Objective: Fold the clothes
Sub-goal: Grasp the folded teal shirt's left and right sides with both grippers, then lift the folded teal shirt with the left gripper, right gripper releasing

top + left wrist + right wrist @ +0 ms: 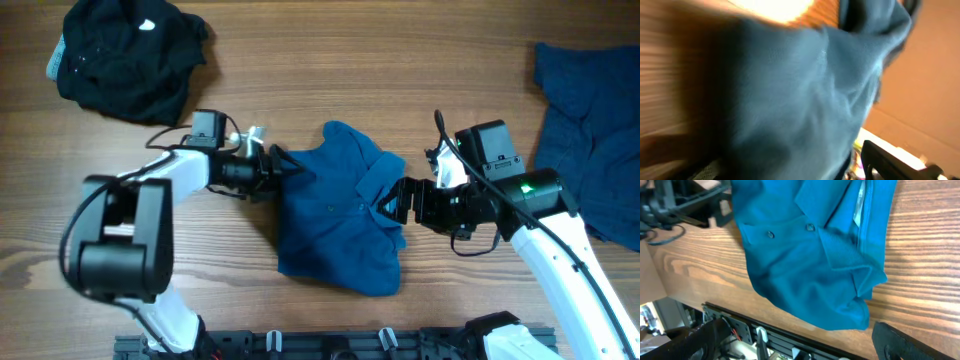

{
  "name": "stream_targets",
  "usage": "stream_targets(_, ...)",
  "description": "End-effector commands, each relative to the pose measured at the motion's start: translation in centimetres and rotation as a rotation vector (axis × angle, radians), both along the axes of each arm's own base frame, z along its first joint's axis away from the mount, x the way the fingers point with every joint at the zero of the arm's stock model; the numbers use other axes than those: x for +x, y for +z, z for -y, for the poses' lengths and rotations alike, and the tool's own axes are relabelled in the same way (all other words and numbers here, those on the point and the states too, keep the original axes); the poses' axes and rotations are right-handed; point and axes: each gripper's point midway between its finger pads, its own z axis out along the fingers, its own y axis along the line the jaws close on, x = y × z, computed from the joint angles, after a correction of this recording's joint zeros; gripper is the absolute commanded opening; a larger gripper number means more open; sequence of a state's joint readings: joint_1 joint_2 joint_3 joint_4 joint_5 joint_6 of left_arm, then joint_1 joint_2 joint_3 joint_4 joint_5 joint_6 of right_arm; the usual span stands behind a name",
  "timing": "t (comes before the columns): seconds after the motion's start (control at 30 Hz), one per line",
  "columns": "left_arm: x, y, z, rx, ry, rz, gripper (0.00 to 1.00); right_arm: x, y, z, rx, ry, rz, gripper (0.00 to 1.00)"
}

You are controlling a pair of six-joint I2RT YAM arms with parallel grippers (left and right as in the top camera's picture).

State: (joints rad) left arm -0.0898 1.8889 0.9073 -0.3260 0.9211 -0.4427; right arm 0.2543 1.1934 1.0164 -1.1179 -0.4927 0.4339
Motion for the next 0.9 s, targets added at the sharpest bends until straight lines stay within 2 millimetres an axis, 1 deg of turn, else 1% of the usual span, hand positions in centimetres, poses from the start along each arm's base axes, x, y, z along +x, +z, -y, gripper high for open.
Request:
stream_targets(0.0, 1.1, 0.6, -5.0, 0.226, 0.073, 0.099, 0.89, -0.2, 0.6, -0.1, 0.012, 0.037, 0.029, 1.00)
stream_targets(0.07, 0.1, 1.2, -5.7, 0.252, 0.071, 0.074, 0.88, -0.2, 0.6, -0.2, 0.012, 0.037, 0.029, 1.00)
stream_targets(0.13, -1.7, 1.5, -5.7, 0.262, 0.025, 0.040, 0.88, -0.1, 0.6, -0.2, 0.013, 0.037, 0.034, 1.00)
stream_targets(0.17, -2.3, 1.5, -5.5, 0.263, 0.009, 0.026, 0.88, 0.0, 0.6, -0.2, 0.014, 0.037, 0.037, 1.00)
stream_targets(0.2, -3.1, 1.3, -5.2, 0.264, -0.010, -0.003, 0.88, 0.1, 0.7, -0.2, 0.015, 0.036, 0.042, 1.00)
stream_targets(0.33, -4.8, 0.3, -3.5, 0.270, -0.079, -0.037, 0.90, 0.3, 1.1, -0.8, 0.054, 0.046, 0.054, 1.00)
stream_targets(0.43, -5.6, -0.4, -2.5, 0.273, -0.120, -0.058, 0.91, 0.2, 1.2, -1.0, 0.065, 0.051, 0.053, 1.00)
stream_targets(0.53, -5.9, -1.1, -1.8, 0.273, -0.145, -0.064, 0.92, 0.2, 1.2, -1.0, 0.064, 0.053, 0.052, 1.00)
stream_targets(0.73, -6.2, -2.3, -1.2, 0.262, -0.175, -0.085, 0.93, 0.2, 1.2, -1.0, 0.064, 0.053, 0.052, 1.00)
stream_targets(0.87, -6.7, -1.9, -0.1, 0.175, -0.229, -0.059, 0.93, 0.2, 1.2, -1.0, 0.064, 0.053, 0.053, 1.00)
